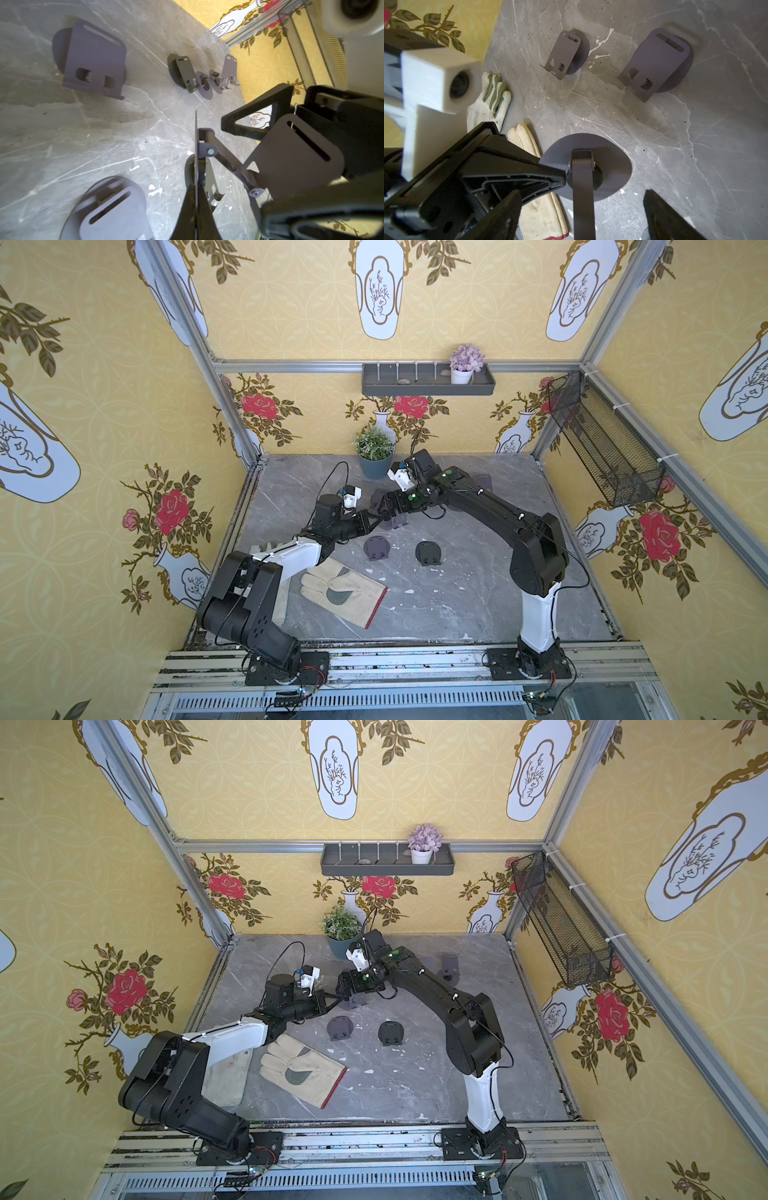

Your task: Open the phone stand

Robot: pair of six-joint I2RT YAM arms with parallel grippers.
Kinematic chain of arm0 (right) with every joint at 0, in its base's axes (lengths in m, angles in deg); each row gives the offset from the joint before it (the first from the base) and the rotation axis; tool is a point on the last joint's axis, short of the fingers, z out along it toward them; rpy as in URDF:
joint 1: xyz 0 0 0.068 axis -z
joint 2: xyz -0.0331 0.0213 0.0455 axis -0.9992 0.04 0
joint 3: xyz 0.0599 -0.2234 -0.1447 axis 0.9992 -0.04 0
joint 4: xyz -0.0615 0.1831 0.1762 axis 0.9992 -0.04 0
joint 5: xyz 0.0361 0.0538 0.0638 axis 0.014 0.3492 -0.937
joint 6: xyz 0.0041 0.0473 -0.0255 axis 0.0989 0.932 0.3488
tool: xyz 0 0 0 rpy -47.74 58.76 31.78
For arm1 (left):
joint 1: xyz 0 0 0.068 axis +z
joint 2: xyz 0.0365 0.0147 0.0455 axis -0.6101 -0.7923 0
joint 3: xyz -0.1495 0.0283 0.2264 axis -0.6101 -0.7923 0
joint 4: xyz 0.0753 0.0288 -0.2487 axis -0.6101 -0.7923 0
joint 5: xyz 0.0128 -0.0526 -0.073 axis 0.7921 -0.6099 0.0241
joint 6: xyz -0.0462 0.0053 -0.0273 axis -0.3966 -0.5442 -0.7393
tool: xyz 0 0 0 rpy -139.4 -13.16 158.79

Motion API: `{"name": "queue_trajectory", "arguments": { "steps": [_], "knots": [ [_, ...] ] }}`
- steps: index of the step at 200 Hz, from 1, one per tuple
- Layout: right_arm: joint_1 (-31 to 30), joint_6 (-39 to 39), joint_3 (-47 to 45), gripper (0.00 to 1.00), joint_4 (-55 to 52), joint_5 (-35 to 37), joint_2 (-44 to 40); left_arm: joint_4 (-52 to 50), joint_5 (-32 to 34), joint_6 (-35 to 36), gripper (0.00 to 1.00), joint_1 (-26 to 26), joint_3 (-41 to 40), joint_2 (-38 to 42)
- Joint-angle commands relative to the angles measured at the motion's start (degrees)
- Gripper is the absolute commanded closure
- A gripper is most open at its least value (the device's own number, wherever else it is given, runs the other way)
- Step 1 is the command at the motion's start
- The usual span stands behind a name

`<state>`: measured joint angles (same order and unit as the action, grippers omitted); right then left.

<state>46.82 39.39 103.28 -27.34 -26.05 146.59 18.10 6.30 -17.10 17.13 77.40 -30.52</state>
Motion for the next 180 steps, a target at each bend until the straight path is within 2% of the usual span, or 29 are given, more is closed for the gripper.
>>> {"name": "queue_trajectory", "arguments": {
  "steps": [1, 6, 14, 25, 73, 80, 84, 89, 93, 96, 103, 105, 124, 180],
  "knots": [
    [-0.25, 0.00, -0.31, 0.25, 1.64, -0.11, -0.86, 6.63, -2.81, -2.99, 1.00, -0.01, -0.58, -0.42],
    [-0.30, -0.06, -0.32, 0.34, 1.54, 0.15, -0.95, 6.83, -2.84, -3.22, 1.00, 0.03, -0.64, -0.50],
    [-0.41, -0.09, -0.31, 0.43, 1.27, 0.95, -1.03, 7.16, -2.93, -3.49, 1.00, 0.00, -0.64, -0.59],
    [-0.61, -0.14, -0.31, 0.52, 1.01, 1.88, -1.12, 7.82, -3.16, -3.87, 1.00, -0.01, -0.77, -0.60],
    [-0.73, -0.26, -0.40, 0.55, 0.55, 3.51, -1.43, 8.71, -3.62, -4.41, 0.98, -0.27, -0.82, -0.42],
    [-0.62, -0.29, -0.34, 0.55, 0.43, 3.89, -1.49, 8.66, -3.63, -4.41, 0.90, -0.27, -0.75, -0.44],
    [-0.62, -0.41, -0.39, 0.55, 0.41, 3.98, -1.61, 8.55, -3.63, -4.41, 0.81, -0.27, -0.68, -0.42],
    [-0.60, -0.36, -0.40, 0.56, 0.45, 4.14, -1.73, 8.06, -3.37, -4.33, 0.62, -0.27, -0.52, -0.39],
    [-0.52, -0.41, -0.41, 0.56, 0.34, 4.37, -1.78, 7.33, -2.92, -4.11, 0.39, -0.28, -0.35, -0.26],
    [-0.47, -0.40, -0.40, 0.56, 0.27, 4.41, -1.82, 6.65, -2.39, -3.90, 0.27, -0.32, -0.23, -0.09],
    [-0.26, -0.46, -0.32, 0.56, 0.13, 4.51, -1.85, 5.07, -0.99, -3.39, 0.04, -0.31, 0.01, 0.25],
    [-0.21, -0.47, -0.31, 0.56, 0.11, 4.57, -1.88, 4.77, -0.60, -3.19, 0.00, -0.28, 0.05, 0.45],
    [0.49, -0.62, -0.40, 0.56, -0.48, 4.93, -2.09, 2.51, 1.60, -1.86, 0.01, -0.33, 0.13, 1.91],
    [2.98, -0.93, -1.86, 0.57, -1.55, 5.80, -3.53, 0.97, 1.38, -0.63, 0.01, -0.31, 0.59, 2.52]
  ]
}}
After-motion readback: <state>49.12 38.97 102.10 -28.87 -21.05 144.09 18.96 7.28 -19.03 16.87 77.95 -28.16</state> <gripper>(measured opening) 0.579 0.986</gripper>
